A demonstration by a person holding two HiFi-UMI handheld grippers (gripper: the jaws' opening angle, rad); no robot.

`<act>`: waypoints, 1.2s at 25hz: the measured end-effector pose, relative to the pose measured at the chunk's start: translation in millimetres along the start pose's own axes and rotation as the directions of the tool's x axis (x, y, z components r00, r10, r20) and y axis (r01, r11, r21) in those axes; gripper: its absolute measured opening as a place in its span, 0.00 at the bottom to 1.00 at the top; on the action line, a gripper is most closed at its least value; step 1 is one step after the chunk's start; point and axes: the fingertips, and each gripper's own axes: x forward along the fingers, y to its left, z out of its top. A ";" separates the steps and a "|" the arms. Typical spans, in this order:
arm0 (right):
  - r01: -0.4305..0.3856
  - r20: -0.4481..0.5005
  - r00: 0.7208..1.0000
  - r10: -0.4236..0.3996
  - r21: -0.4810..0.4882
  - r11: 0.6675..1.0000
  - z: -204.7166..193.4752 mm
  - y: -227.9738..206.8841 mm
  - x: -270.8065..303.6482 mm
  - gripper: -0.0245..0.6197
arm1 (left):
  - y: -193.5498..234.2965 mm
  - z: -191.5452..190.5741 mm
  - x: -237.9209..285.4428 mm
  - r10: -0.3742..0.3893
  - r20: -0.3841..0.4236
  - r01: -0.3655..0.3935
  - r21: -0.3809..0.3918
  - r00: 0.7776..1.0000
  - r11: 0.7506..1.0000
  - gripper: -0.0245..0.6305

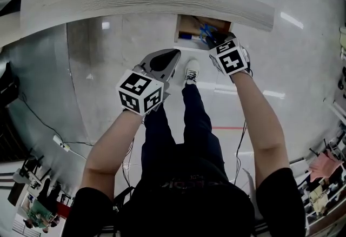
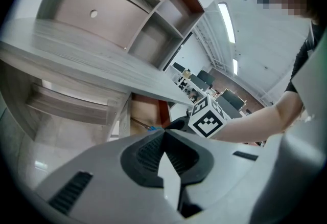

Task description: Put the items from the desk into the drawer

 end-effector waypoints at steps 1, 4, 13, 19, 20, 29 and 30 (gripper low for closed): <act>0.000 -0.007 1.000 0.000 -0.001 1.000 -0.3 -0.4 1.8 0.17 | 0.8 0.0 0.8 0.001 0.002 -0.001 -0.002 1.000 1.000 0.04; -0.002 -0.024 1.000 0.002 -0.003 1.000 -1.3 -0.3 4.7 0.18 | 0.1 0.6 1.8 0.001 0.009 -0.001 -0.008 1.000 1.000 0.04; 0.001 -0.026 1.000 -0.002 -0.030 1.000 5.0 -1.5 12.0 0.19 | 5.6 1.4 -0.5 0.008 0.018 -0.008 -0.016 1.000 1.000 0.04; 0.007 -0.005 1.000 -0.007 0.000 1.000 9.1 -1.1 6.1 0.20 | 8.0 5.1 -5.5 0.013 0.027 -0.013 -0.011 1.000 1.000 0.04; 0.007 0.012 1.000 -0.007 0.009 1.000 10.8 -0.7 4.1 0.13 | 8.8 5.4 -6.1 0.013 0.030 -0.013 -0.009 0.999 1.000 0.04; -0.067 0.305 0.952 0.034 0.097 0.993 61.2 8.8 -78.4 0.07 | -6.7 36.5 -19.7 0.018 0.090 -0.019 0.004 0.996 1.000 0.04; -0.073 0.342 0.939 0.036 0.094 0.993 71.2 11.2 -90.3 0.07 | -7.6 42.4 -23.0 0.019 0.102 -0.020 0.010 0.995 1.000 0.04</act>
